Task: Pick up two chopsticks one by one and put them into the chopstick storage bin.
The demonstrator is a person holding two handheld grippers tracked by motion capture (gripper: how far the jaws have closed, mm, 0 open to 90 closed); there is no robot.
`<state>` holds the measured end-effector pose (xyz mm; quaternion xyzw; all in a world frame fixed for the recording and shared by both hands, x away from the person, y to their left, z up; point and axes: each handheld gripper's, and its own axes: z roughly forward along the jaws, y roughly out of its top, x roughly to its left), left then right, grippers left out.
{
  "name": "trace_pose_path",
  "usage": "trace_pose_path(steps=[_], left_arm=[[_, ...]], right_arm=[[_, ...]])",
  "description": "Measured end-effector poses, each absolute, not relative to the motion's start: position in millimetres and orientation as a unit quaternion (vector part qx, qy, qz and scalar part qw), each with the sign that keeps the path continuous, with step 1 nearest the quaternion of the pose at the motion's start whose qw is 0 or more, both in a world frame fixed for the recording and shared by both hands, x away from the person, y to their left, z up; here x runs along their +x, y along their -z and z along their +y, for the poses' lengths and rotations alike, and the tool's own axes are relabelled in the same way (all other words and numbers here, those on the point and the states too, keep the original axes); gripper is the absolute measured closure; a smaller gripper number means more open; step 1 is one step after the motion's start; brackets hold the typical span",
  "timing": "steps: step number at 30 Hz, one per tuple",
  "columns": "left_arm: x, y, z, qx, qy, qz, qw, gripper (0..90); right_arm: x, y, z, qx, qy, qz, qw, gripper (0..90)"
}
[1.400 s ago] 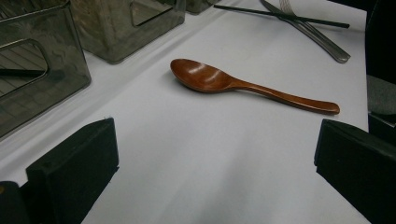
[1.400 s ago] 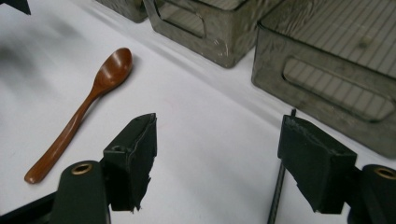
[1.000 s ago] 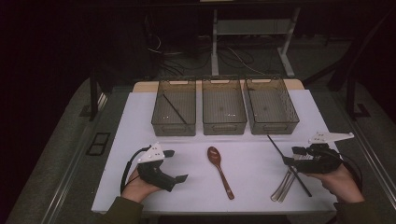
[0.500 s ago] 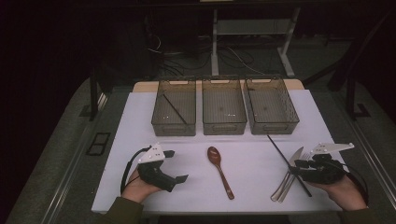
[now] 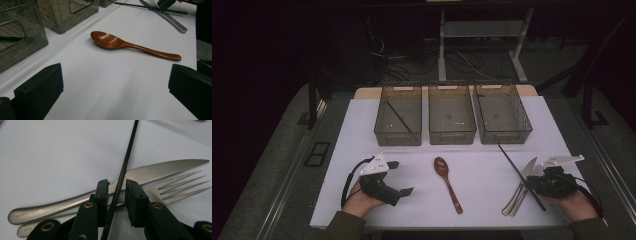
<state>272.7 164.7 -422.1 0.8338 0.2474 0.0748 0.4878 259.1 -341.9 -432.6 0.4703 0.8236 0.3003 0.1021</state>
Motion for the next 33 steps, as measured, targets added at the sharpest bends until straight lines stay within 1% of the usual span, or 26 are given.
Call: trace_pose_path(steps=[10,17,27,33], left_arm=[[272.5,421.8,165.0,0.834,-0.076,0.247,0.488,0.0],[272.7,422.4,164.2,0.834,-0.074,0.247,0.488,0.0],[272.6,421.8,164.6,0.835,-0.075,0.246,0.487,0.0],[272.7,422.3,164.3,0.834,-0.074,0.247,0.488,0.0]], right_arm=[[261.8,436.4,-339.7,0.470,-0.290,0.825,0.114,77.9],[264.3,438.1,-340.4,0.474,-0.289,0.824,0.113,84.7],[267.1,438.2,-343.0,0.479,-0.291,0.821,0.107,85.7],[266.3,429.8,-345.8,0.471,-0.308,0.820,0.106,85.8]])
